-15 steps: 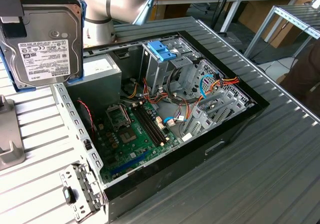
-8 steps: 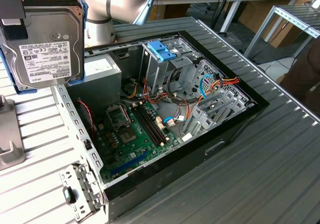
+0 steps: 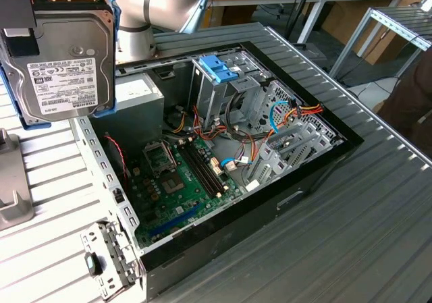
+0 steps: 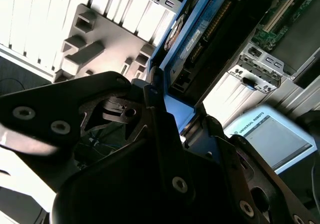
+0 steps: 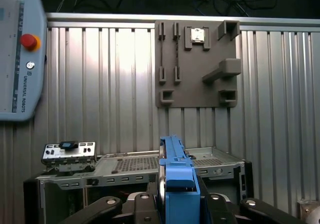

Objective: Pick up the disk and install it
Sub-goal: 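Pick up the disk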

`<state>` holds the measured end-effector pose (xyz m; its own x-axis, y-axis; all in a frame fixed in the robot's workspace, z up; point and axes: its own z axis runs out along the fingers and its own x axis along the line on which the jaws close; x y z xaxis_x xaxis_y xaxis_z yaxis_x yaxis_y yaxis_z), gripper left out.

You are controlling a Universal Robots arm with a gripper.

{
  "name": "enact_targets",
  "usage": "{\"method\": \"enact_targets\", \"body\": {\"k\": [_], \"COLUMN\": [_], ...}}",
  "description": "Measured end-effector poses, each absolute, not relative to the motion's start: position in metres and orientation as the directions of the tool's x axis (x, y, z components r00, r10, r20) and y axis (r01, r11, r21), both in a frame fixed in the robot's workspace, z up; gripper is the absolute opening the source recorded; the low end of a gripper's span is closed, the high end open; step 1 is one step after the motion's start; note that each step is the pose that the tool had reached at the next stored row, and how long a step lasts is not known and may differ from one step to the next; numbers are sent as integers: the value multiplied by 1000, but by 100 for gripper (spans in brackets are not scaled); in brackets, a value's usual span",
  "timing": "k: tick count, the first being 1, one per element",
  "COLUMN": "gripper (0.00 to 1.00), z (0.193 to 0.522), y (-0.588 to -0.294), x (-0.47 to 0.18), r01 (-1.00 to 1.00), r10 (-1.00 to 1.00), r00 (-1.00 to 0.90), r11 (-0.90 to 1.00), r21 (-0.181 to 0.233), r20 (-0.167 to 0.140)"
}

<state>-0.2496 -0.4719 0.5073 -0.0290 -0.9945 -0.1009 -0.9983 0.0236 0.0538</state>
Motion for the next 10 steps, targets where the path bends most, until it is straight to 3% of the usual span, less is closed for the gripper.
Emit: {"method": "enact_targets", "body": {"k": [10], "gripper": [37], "z": [507], "y": [-477], "x": [-249], "r01": [-998], "r10": [-994], "r00": [-29], "r11": [24], "r21": [54], "r20": [-101]}}
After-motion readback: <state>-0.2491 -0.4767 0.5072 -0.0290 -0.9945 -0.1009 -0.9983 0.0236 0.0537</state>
